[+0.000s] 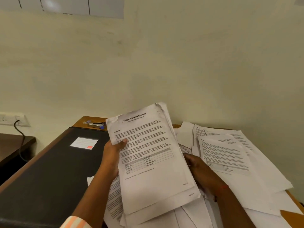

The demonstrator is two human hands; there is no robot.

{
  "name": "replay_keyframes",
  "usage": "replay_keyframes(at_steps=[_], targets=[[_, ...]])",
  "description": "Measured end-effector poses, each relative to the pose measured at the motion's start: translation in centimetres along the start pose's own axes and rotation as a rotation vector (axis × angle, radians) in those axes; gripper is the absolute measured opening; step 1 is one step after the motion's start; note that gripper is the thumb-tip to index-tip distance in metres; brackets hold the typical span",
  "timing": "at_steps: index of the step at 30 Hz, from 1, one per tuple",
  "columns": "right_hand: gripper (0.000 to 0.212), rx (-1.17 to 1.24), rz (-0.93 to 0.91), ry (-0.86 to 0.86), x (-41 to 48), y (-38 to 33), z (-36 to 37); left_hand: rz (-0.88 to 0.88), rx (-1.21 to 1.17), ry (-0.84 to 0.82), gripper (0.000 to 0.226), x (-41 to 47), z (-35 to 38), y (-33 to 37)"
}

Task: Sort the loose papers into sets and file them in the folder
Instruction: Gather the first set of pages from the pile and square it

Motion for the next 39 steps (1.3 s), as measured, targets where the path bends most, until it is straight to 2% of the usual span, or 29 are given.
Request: replay_keyframes(at_steps=[2, 5, 7, 8, 11, 14, 28, 34, 36, 37, 39], targets=[[0.028, 0.063, 0.046, -0.044, -0.1, 0.3, 0.5, 0.033, 0.120, 0.041, 0.026, 0.1, -0.1, 0.2], [0.055, 0.207, 0.053, 0.095, 0.9, 1.1, -0.3, 0.006, 0.285, 0.000, 0.043, 0.6, 0.4, -0.3], [0.049, 0.280, 0.028, 0.131, 1.6, 1.7, -0.8, -0.070, 0.371, -0.080, 0.056, 0.8, 0.8, -1.3], [0.041, 0.287, 0.025, 0.102, 1.7, 2.1, -0.7, -0.112, 0.420, -0.117, 0.054, 0.7, 1.0, -1.9], [0.036, 0.010, 0.077, 0.016, 1.4, 2.9, -0.2, -0.174, 0.622, -0.239, 0.023, 0.5, 1.5, -3.1], [0.032, -0.231, 0.119, 0.052, 1.4, 3.0, -0.4, -0.186, 0.750, -0.306, 0.010, 0.2, 1.7, -3.6], [0.031, -0.330, 0.128, 0.057, 1.4, 2.6, -0.3, -0.168, 0.817, -0.260, 0.014, 0.5, 1.5, -3.7], [0.026, -0.302, 0.102, 0.046, 1.4, 2.4, -0.2, -0.173, 0.744, -0.249, 0.012, 0.6, 1.4, -3.7], [0.017, -0.251, 0.039, 0.161, 1.4, 1.5, -0.5, -0.172, 0.657, -0.220, 0.011, 0.7, 1.3, -3.5], [0.022, -0.286, -0.013, 0.295, 1.3, 0.9, -1.3, -0.167, 0.619, -0.208, 0.010, 0.7, 1.2, -3.5], [0.027, -0.506, -0.061, 0.632, 0.6, -0.1, -3.8, -0.160, 0.590, -0.200, 0.010, 0.7, 1.1, -3.4]])
Point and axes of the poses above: each hand's wrist, its own x-axis towards the middle knuckle, its own z-axis out of the palm, y = z × x, the point moved 6 cm from there along x, towards the middle knuckle, and after that the axes turned 3 degrees about -y, right-handed, at the moved point
